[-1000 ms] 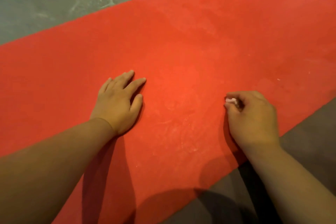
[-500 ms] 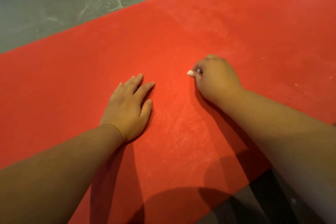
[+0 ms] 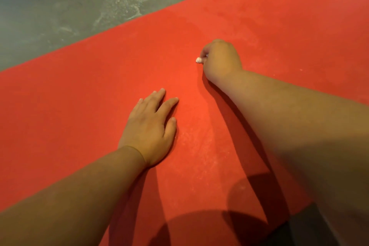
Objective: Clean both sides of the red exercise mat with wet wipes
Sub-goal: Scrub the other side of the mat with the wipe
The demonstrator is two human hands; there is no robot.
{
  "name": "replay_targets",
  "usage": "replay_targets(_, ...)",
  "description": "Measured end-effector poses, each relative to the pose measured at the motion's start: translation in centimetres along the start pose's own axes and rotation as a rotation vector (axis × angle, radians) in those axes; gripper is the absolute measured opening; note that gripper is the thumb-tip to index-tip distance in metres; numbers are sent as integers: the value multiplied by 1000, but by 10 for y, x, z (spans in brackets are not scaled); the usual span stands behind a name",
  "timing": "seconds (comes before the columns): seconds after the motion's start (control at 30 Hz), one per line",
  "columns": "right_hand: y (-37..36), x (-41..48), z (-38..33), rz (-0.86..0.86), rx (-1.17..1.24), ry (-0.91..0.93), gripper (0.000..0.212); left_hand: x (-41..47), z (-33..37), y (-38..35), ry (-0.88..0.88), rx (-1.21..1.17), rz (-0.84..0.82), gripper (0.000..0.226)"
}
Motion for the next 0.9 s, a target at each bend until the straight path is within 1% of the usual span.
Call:
replay_targets(0.07, 0, -4, -5, 19, 33, -13, 17, 1, 0, 1, -1, -11, 6, 61)
replay_targets(0.1, 3, -14, -11, 25, 65, 8, 16, 1, 0, 1, 0, -14, 8, 61)
replay_targets(0.17, 6, -47, -33, -14, 139, 121, 15, 0, -1, 1, 0, -6, 7, 61)
replay_targets(0.27, 19, -116, -71, -120, 213, 354, 17, 1, -1, 0, 2, 2, -5, 64)
replay_targets(0.3, 23, -132, -71, -170, 217, 402, 17, 0, -1, -2, 6, 7, -10, 65)
replay_targets(0.33, 27, -136, -59, -189, 201, 400, 16, -1, -1, -2, 15, 15, -14, 66)
replay_targets(0.37, 34, -132, -33, -177, 164, 329, 15, -2, 2, -1, 27, 22, -16, 66)
replay_targets(0.4, 44, -124, 3, -129, 108, 210, 14, -3, 6, 1, 39, 23, -18, 64)
replay_targets(0.47, 71, -117, 87, -18, -25, -93, 16, -8, 22, 4, 40, 4, -17, 56)
replay_targets(0.5, 82, -124, 115, 26, -45, -209, 17, -12, 37, 5, 11, -11, -17, 54)
replay_targets(0.53, 88, -135, 125, 63, -48, -265, 18, -15, 55, 5, -42, -24, -20, 53)
replay_targets(0.57, 88, -148, 122, 76, -42, -272, 18, -18, 76, 2, -99, -33, -32, 54)
replay_targets(0.63, 82, -180, 85, 75, 28, -170, 13, -19, 119, -6, -161, -62, -81, 54)
replay_targets(0.7, 79, -215, 44, 18, 125, -10, 10, -18, 156, -19, -150, -97, -123, 53)
replay_targets(0.77, 85, -229, 48, -38, 147, 105, 8, -18, 182, -32, -82, -82, -126, 53)
replay_targets(0.8, 93, -225, 69, -23, 111, 89, 7, -19, 189, -38, -28, -61, -112, 54)
replay_targets(0.83, 104, -220, 100, 24, 62, 16, 7, -20, 196, -41, 19, -43, -93, 54)
replay_targets(0.9, 130, -214, 174, 127, -77, -187, 12, -21, 211, -45, 45, -33, -79, 54)
Point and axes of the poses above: each hand's wrist, its own x-axis towards the middle knuckle, its own y-axis out of the back of the hand, z = x × y, the point moved 9 cm from there along x, towards the middle knuckle, and after that the axes turned 9 degrees about y, right-handed, at the moved point
